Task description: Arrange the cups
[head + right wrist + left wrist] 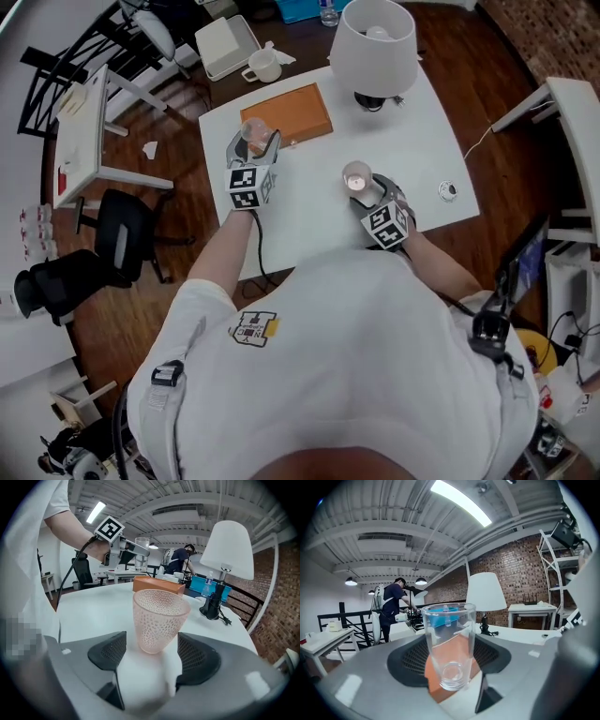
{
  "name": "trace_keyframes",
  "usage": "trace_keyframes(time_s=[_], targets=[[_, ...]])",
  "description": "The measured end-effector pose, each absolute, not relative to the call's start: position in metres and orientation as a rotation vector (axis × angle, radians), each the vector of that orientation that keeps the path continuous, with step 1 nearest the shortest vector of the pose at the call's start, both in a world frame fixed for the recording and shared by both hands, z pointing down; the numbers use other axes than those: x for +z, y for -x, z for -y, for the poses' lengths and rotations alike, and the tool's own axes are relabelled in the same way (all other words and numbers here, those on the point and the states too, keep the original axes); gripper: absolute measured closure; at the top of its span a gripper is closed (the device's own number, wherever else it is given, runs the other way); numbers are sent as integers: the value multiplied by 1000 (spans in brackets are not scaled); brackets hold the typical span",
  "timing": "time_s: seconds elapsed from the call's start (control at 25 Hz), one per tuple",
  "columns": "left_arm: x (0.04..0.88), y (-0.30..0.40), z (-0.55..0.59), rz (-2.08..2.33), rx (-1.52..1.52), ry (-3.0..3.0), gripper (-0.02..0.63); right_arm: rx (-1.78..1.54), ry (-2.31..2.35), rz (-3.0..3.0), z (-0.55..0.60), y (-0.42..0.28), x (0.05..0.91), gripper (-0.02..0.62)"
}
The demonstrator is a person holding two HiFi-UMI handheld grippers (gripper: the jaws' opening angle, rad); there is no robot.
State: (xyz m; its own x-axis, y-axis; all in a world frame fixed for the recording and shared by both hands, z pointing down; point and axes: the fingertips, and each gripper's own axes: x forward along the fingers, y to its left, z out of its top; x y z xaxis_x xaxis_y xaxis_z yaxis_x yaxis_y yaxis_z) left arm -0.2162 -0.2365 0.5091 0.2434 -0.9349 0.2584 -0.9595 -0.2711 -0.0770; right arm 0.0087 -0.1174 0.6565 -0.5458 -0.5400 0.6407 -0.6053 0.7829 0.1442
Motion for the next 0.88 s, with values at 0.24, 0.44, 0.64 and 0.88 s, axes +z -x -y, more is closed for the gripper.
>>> trace_keyframes(time_s=[0.24, 0.44, 0.64, 0.88], targets=[[500, 237, 291, 1849, 403, -2407, 325, 152, -906, 2239, 119, -15, 661, 258], [516, 245, 321, 1837, 416, -2394, 325, 181, -975, 2198, 119, -31, 665, 264], [536, 248, 340, 1807, 440, -2380, 325, 202, -1027, 2171, 114, -37, 665, 270], [559, 250, 347, 1771, 466, -2344, 325, 215, -1053, 2145, 111, -42, 666, 276]])
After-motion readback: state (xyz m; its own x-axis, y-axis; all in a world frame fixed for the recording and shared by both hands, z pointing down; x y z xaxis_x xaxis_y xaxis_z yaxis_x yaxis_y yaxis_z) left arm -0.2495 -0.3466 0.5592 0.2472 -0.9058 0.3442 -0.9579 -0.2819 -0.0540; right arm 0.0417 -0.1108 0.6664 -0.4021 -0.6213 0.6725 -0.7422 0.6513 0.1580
